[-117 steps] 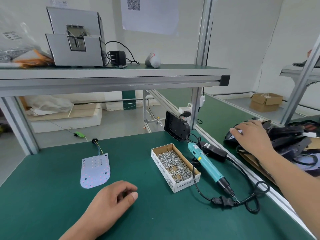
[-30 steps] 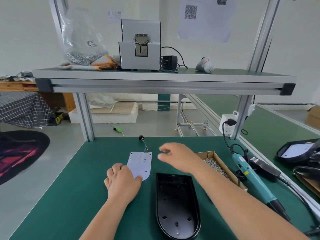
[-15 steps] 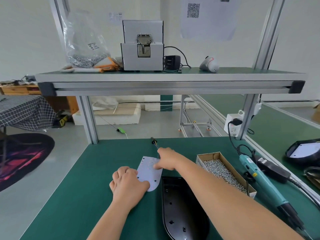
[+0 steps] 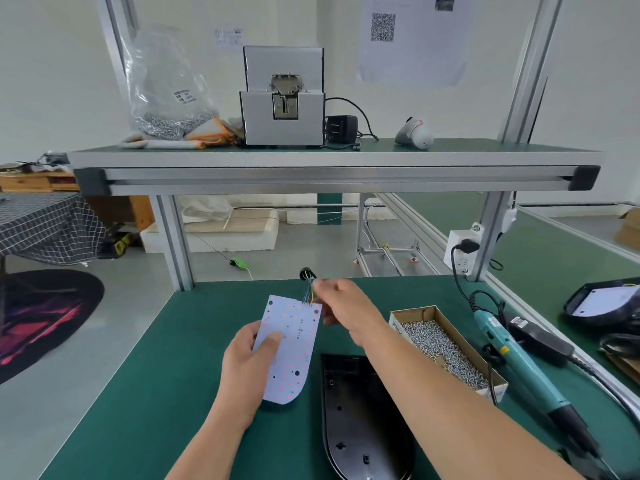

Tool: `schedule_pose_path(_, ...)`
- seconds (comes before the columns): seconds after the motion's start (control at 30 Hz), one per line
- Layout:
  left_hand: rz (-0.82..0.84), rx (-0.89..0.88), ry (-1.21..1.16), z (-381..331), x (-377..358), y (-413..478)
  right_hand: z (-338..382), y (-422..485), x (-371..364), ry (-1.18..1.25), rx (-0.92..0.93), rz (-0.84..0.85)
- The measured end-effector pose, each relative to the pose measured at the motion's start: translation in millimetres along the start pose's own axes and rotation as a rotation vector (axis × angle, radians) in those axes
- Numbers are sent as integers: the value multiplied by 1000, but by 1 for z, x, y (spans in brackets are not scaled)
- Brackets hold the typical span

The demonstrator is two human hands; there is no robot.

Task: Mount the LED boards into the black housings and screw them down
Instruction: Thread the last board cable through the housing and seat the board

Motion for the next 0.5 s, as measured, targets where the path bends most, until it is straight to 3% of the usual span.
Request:
schedule_pose_path(0.1,169,24,-248,-3,3,-4,4,1,9,-225,159,-143)
schedule_pose_path(0.2,384,85,-403,-6,4,-9,5,4,12,-587,346,-52)
schedule_pose_path(0.27,470,115,-470,-7,3,-11,-1,2,12,-566,381,46)
schedule_pose_path(0.33,468,114,-548,-8,3,-12,-7,-5,9,-628,367,100)
schedule_pose_path(0.5,246,143,-711,-5,6,-1,-18,-34,-2,-672,363,174)
Point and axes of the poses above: each hand's wrist, its own y-axis towards the middle knuckle, its own x-axis out of the back of the hand, z = x × y, the point moved 1 cm from there along y, towards the middle knuckle, and after that the axes turned 4 degrees about -x, right-handed, at the moved point
